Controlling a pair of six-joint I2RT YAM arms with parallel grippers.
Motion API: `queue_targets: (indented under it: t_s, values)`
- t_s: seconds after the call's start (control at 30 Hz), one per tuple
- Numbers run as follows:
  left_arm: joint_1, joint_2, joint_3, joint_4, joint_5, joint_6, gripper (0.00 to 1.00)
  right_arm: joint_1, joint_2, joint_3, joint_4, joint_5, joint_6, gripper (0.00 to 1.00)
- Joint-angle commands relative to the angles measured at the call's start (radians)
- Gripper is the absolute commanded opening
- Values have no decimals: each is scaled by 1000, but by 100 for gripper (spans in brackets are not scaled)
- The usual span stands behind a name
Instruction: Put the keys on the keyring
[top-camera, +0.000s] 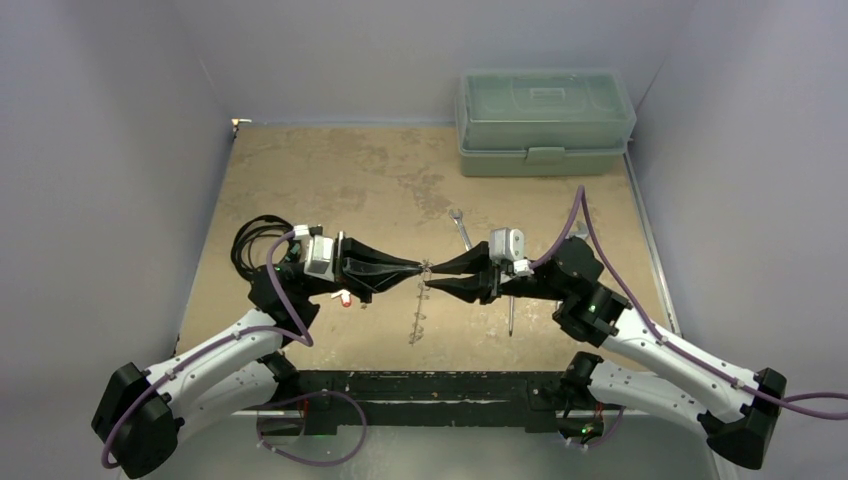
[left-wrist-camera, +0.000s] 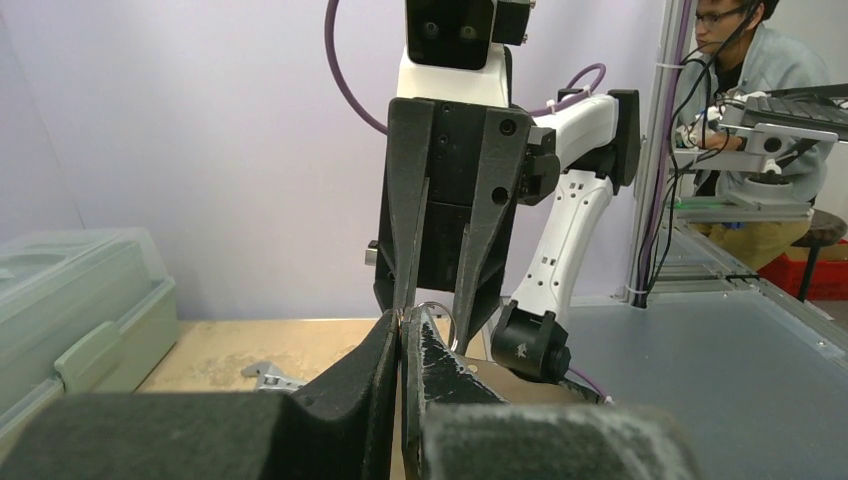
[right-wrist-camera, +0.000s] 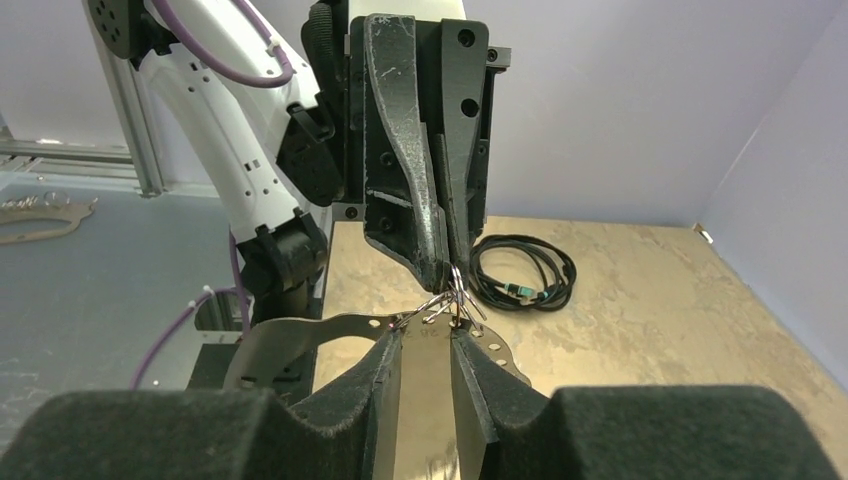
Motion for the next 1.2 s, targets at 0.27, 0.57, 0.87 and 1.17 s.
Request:
queue_targets:
  t_s: [0.27, 0.57, 0.87, 1.17]
  values:
    - [-5, -12, -8, -16, -67, 35, 0, 4, -6, 11, 54, -18, 23, 28]
    - [-4, -15, -10, -31, -101, 46, 0, 4, 12, 0, 78, -11, 38, 28]
    - [-5, -29, -10, -35, -101, 42, 0, 4, 30, 7, 23, 37, 2, 26]
    - [-5, -37, 28, -148, -99, 91, 0, 4, -17, 63, -111, 85, -70, 47]
